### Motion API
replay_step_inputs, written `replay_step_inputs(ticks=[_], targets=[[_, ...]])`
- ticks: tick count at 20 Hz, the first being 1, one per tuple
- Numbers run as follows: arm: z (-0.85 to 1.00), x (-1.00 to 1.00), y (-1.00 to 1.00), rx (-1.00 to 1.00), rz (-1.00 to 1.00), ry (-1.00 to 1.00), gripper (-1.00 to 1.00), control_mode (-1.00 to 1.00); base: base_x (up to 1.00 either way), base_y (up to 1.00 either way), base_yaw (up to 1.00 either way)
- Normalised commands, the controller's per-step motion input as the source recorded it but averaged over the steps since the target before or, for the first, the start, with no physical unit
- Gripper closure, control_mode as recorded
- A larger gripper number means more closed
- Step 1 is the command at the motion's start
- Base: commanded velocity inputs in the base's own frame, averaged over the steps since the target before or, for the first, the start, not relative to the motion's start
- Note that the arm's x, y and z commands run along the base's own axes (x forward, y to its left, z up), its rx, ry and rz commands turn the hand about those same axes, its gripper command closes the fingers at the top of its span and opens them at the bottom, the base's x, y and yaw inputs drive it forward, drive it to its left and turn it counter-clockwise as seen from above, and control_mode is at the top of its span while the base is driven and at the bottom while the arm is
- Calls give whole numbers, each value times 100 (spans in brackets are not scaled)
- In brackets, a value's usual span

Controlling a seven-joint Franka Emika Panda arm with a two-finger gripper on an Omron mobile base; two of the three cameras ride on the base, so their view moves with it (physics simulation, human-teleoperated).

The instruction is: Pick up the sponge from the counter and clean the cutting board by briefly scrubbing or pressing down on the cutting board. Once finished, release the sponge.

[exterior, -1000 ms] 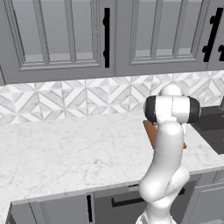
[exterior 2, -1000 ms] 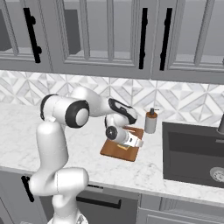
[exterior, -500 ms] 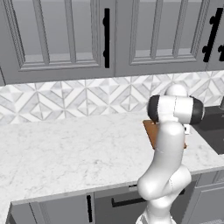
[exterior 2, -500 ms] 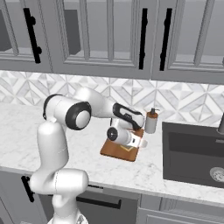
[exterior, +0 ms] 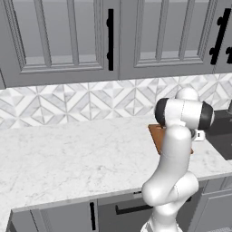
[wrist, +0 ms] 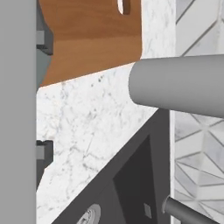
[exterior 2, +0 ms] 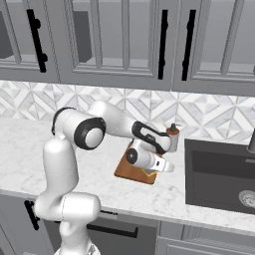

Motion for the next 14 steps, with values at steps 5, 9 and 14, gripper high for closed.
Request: replay_step_inputs(ticks=[5, 9, 14], targets=[[-75, -100, -51, -5, 0, 0, 100, -100, 0, 0, 0], [-71, -100, -2, -3, 0, 0, 100, -100, 0, 0, 0], [-31, -100, 5, 0, 0, 8, 100, -100, 0, 0, 0]])
